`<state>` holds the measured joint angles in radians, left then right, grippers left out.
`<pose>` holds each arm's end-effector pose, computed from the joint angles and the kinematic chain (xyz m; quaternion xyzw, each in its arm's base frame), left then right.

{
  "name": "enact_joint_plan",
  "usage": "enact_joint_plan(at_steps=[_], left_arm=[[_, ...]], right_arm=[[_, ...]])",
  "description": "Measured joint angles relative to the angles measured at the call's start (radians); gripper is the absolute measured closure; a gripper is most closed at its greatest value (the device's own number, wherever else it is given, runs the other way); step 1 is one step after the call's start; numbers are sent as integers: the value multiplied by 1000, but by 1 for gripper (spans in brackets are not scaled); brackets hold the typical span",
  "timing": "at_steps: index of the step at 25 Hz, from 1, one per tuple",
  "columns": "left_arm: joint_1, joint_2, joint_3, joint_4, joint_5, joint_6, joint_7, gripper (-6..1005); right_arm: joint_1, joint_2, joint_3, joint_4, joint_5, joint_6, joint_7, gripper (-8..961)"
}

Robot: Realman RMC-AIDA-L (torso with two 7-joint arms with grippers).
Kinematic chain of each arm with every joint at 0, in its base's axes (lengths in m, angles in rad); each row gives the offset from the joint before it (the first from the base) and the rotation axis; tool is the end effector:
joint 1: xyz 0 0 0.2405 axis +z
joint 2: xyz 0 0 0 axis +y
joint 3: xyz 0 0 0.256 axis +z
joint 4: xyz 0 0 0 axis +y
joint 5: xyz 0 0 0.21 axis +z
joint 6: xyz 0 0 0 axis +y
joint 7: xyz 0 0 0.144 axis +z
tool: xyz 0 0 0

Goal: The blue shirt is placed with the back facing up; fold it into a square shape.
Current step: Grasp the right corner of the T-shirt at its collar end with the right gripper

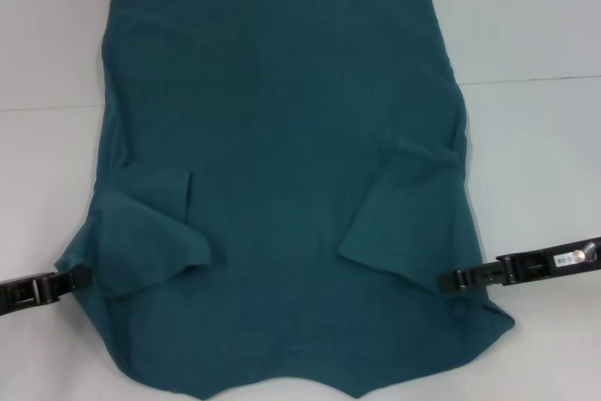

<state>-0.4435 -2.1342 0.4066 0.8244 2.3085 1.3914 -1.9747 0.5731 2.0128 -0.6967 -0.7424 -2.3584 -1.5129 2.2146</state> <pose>-0.3394 0.3153 0.0300 -0.7801 -0.5467 -0.1952 0.2334 0.2981 0.3404 0.0242 -0.8239 0.5513 0.0830 0.1014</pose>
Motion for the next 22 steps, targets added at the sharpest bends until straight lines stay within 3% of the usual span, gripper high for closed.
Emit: enact_joint_plan(at_steps=[5,15,18,22], left_arm=[[-2,0,0,-1,0,-2,0,985],[-1,0,0,-1,0,-3,1,985],[-1,0,0,-1,0,-3,1,985],[-1,-1,0,-2,0,0,1,985]], right_arm=[[26,22,-1,3,1,22,-21,122],[42,38,4,-4,3,28,-40,122],[27,24,16,-9,2,26,-37,121],[-2,-17,19,-10,-3,21,-6,122]])
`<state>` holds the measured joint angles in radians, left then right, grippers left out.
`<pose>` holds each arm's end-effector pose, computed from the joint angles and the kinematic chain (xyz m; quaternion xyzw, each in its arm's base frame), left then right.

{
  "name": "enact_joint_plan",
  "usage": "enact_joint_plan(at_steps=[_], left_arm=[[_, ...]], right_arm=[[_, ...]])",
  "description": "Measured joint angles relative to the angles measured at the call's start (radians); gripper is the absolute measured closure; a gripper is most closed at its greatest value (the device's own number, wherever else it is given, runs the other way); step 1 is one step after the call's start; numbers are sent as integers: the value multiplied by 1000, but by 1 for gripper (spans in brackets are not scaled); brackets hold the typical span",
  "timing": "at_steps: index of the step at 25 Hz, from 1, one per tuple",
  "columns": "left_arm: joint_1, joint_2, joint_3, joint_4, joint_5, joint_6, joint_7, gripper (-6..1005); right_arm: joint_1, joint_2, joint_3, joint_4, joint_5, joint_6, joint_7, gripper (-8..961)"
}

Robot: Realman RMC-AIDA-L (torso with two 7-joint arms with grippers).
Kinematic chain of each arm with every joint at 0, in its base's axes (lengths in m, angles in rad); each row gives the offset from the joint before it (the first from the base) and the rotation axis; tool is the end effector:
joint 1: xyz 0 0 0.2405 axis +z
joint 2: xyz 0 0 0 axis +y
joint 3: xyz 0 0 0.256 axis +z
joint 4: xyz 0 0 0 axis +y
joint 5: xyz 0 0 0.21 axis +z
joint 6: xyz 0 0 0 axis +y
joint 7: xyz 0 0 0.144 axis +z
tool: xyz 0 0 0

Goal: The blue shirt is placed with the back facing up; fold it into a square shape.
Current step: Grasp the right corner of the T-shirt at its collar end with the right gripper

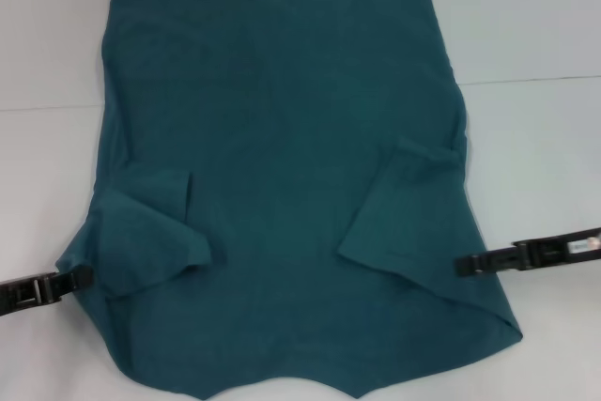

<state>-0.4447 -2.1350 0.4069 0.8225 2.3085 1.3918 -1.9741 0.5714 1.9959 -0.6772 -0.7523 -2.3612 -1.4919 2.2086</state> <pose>-0.3389 0.3154 0.0291 -0.7805 -0.5465 -0.1956 0.2320 0.3036 0.3460 0.0364 -0.8217 0.5489 0.0859 0.1275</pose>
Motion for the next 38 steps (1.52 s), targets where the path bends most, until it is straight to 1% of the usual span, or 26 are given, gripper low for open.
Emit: enact_joint_plan(at_steps=[2,3,6,11,19,31,38], left_arm=[[0,0,0,-1,0,0,0,985],[-1,0,-1,-3,0,-1,0,985],[-5,0,0,-10,0,-3,0,985],[-9,0,0,-11,0,-4,1,985],[-15,0,0,-17,0,-4,1,985],[-15,1,0,-21,0,-3,2,984],[-15,3,0,-20,0,-3,2,984]], right_arm=[[-12,-21,-8,2,-4,-5,25,122],[-15,-27,-11,2,-9,-9,33,122],[-21,-34,-13,2,-39,-28,51,121],[-23,-29,-14,1,-78,-45,63,122],[-31,-29,-18,1,-89,-58,64,121],[-24,-18,-18,3,-104,-52,66,122],[-23,-17,-19,4,-105,-53,67,123]])
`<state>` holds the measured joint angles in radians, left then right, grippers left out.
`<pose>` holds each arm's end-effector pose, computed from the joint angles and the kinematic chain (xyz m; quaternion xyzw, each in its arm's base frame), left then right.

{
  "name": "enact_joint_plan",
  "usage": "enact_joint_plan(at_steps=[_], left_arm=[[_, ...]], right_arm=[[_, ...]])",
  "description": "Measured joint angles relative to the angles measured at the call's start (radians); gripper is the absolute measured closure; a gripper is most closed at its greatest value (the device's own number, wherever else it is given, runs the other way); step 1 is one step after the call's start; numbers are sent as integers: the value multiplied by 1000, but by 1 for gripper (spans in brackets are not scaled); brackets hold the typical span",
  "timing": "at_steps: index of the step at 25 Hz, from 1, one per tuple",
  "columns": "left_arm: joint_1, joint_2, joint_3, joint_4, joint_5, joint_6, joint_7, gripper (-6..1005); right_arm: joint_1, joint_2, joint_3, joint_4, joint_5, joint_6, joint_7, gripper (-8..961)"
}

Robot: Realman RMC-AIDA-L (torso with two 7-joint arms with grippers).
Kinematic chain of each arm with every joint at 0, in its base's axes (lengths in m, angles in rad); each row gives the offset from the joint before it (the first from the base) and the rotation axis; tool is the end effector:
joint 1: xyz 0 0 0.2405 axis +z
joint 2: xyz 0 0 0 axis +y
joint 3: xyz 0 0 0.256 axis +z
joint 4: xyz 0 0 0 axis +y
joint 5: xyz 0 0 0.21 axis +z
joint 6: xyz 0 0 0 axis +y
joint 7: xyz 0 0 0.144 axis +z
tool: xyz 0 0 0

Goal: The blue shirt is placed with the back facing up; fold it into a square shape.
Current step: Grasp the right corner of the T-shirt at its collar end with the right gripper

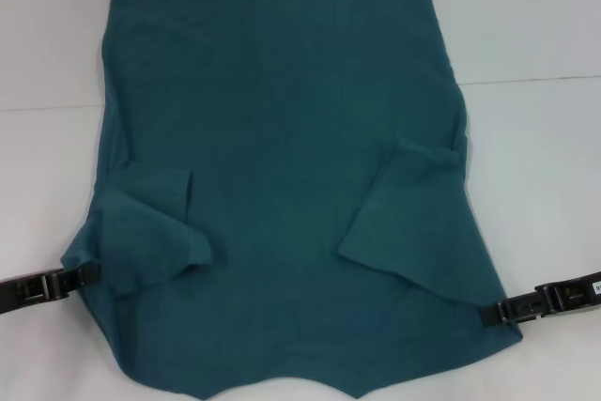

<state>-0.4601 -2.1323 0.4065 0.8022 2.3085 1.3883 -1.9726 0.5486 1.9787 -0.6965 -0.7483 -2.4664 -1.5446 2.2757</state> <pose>-0.3353 0.3193 0.0258 -0.7827 -0.5453 -0.1981 0.2254 0.3228 0.3256 0.0379 -0.8021 0.5872 0.0237 0.1062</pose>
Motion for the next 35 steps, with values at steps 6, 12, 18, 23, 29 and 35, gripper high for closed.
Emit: enact_joint_plan(at_steps=[6,12,18,23,29,35], left_arm=[[0,0,0,0,0,0,0,984],[-2,0,0,0,0,-1,0,984],[-3,1,0,0,0,-5,0,984],[-5,2,0,0,0,-6,0,984],[-7,2,0,-1,0,-9,0,984],[-8,2,0,-2,0,-9,4,984]], right_arm=[[2,1,-1,-2,0,-4,2,124],[6,6,-11,-2,0,-5,2,125],[7,10,-12,-3,0,-5,2,126],[11,15,-12,-3,0,-5,-2,126],[29,29,-13,1,0,-5,-6,127],[46,41,-14,3,3,-6,-20,127]])
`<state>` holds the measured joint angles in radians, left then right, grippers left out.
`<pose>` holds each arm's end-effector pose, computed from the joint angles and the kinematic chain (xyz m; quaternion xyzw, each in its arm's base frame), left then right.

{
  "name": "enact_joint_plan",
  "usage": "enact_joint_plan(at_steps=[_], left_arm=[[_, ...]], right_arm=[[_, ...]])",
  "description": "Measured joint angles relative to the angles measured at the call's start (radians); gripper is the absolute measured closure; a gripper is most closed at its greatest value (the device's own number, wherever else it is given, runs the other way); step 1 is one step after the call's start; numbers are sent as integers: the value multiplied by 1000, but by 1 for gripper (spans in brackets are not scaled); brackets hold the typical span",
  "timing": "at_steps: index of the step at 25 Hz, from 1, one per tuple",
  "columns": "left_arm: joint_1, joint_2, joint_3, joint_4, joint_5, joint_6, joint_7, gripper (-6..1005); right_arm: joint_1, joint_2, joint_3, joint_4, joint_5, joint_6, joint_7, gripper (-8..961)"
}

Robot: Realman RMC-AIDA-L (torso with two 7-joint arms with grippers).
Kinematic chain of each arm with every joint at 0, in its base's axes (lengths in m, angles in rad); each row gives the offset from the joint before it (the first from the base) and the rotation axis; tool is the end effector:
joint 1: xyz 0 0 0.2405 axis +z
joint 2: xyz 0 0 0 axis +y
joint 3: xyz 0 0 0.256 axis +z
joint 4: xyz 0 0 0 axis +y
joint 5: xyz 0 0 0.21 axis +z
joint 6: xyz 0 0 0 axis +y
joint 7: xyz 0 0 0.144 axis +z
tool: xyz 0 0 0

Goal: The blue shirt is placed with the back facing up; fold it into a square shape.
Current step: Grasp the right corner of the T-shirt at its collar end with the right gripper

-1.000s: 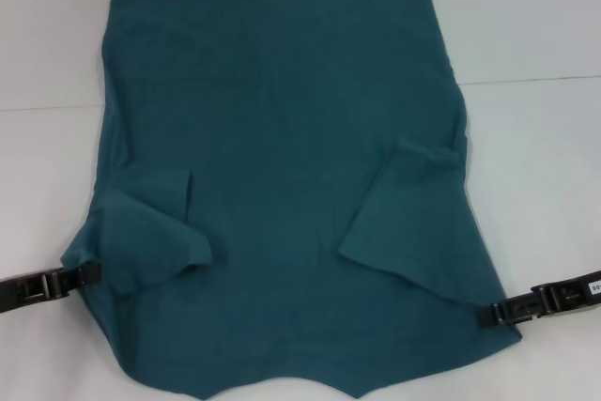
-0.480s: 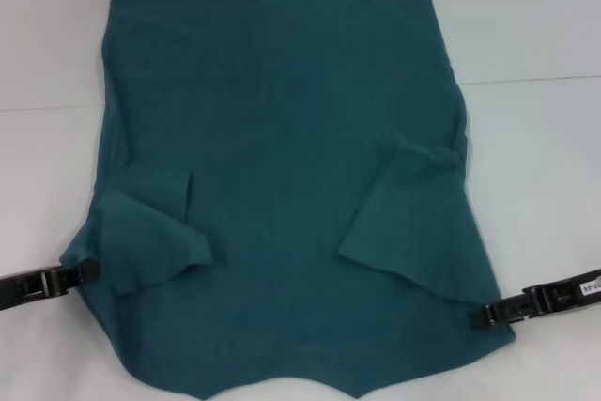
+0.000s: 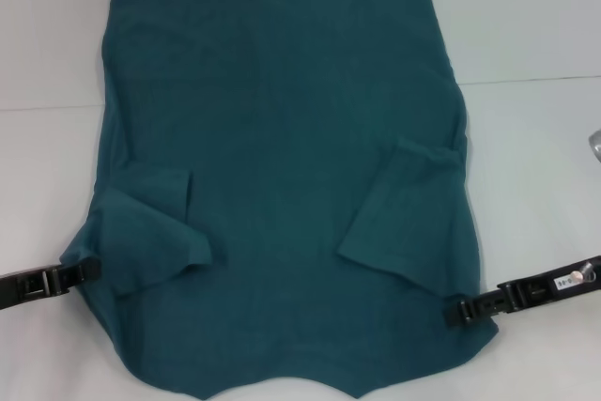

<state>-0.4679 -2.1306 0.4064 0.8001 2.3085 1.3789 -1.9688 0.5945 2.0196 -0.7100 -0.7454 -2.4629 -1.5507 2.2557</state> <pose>-0.3341 0.3226 0.0265 -0.7844 -0.5415 -0.1974 0.2293 0.2993 0.3339 0.0179 -0.8237 0.5606 0.0286 0.0803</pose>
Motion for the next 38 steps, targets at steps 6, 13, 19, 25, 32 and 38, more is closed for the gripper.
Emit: enact_joint_plan(at_steps=[6,13,19,25,32,38], left_arm=[[0,-2,0,-1,0,0,3,984],[2,-4,0,-1,0,0,5,985],[2,-5,0,-11,0,0,9,985],[1,-5,0,-12,0,0,10,985],[0,-3,0,-12,0,0,10,985],[0,-1,-1,-12,0,0,11,986]], right_arm=[[11,13,1,-3,18,-2,-19,126],[6,10,2,2,61,-20,-38,126],[-6,1,0,4,48,-26,-23,126],[-10,-5,0,5,25,-42,-2,128],[0,-8,0,5,21,-63,2,130],[5,-9,-1,15,20,-48,7,151]])
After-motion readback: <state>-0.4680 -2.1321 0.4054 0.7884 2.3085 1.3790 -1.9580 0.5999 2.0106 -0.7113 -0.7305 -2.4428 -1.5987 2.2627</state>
